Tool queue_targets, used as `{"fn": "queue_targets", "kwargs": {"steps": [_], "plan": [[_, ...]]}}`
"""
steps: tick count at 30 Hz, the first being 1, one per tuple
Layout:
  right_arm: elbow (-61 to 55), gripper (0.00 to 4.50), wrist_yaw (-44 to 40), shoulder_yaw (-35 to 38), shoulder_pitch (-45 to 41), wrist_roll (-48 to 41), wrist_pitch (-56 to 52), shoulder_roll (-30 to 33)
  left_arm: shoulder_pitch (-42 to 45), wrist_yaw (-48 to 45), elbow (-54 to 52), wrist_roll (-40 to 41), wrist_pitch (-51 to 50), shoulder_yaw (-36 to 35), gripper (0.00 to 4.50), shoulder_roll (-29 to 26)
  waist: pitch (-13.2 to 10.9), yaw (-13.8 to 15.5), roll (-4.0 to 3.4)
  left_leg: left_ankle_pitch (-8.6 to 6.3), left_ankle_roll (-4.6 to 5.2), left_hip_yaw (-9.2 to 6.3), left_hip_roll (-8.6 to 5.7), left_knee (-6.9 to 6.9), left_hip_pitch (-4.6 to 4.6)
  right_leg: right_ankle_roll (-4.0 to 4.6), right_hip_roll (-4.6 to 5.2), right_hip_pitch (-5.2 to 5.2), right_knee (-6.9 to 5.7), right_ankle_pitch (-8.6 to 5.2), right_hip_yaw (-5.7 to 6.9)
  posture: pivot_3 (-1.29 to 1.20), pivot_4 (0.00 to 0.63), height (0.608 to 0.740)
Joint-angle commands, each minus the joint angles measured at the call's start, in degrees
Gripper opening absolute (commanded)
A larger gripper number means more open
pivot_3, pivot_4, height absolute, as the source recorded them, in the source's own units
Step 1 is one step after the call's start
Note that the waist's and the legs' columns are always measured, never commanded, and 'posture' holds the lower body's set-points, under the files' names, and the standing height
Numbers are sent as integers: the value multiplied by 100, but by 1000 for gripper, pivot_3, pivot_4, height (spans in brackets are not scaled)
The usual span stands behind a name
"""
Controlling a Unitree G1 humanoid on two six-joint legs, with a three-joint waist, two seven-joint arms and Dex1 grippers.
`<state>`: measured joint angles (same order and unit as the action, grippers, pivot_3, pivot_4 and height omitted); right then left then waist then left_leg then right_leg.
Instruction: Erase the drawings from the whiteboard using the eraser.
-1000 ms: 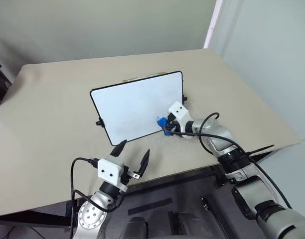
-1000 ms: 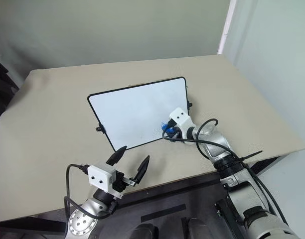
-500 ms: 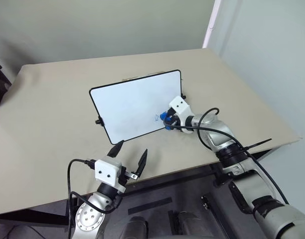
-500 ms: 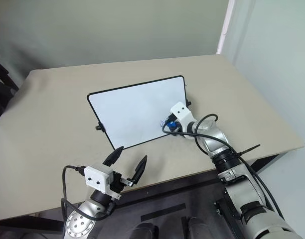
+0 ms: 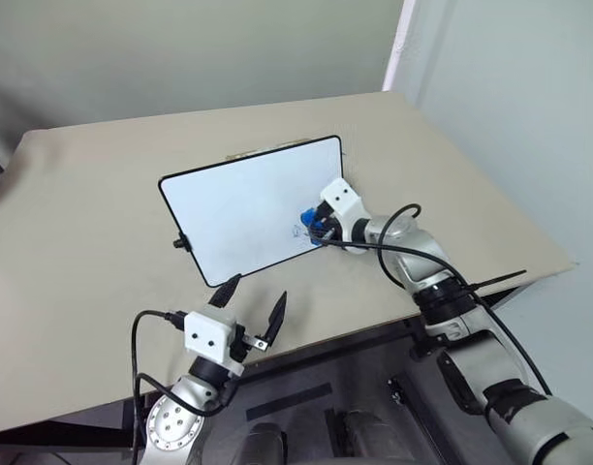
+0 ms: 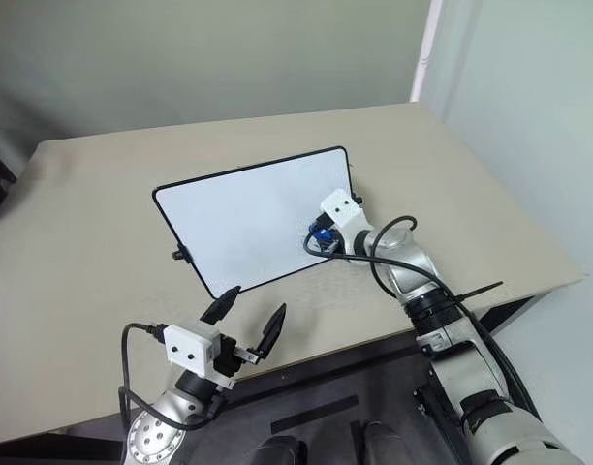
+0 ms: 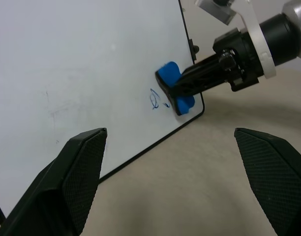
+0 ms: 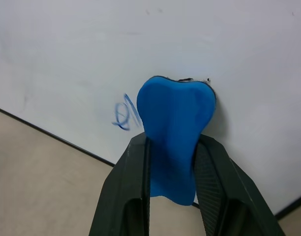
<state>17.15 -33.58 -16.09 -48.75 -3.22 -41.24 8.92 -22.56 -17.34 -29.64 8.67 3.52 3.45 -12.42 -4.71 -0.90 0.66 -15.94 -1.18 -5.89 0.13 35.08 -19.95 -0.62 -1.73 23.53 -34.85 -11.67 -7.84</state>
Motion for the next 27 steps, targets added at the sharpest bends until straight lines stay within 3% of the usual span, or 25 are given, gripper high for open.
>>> {"fn": "queue_targets", "kwargs": {"steps": [1,13,27], "plan": [[41,1246,18,-39,-231,19,140,-197,-8,-18,-283,21,61,14,4500,-13,0,-8,0,-2,-2,0,0,0,0,0,0,3,0,0,0,0,150,730],[132,1246,-58,-309,-248,90,134,-641,-2,-34,-295,46,34,9,4500,-36,0,-10,1,-18,-24,0,1,0,-5,32,0,44,0,20,5,0,150,730],[998,1246,418,249,-504,182,65,-216,119,-47,-257,82,-23,-9,4500,-80,-26,44,6,-45,-69,-1,-1,9,-17,14,0,52,1,14,3,0,150,730]]}}
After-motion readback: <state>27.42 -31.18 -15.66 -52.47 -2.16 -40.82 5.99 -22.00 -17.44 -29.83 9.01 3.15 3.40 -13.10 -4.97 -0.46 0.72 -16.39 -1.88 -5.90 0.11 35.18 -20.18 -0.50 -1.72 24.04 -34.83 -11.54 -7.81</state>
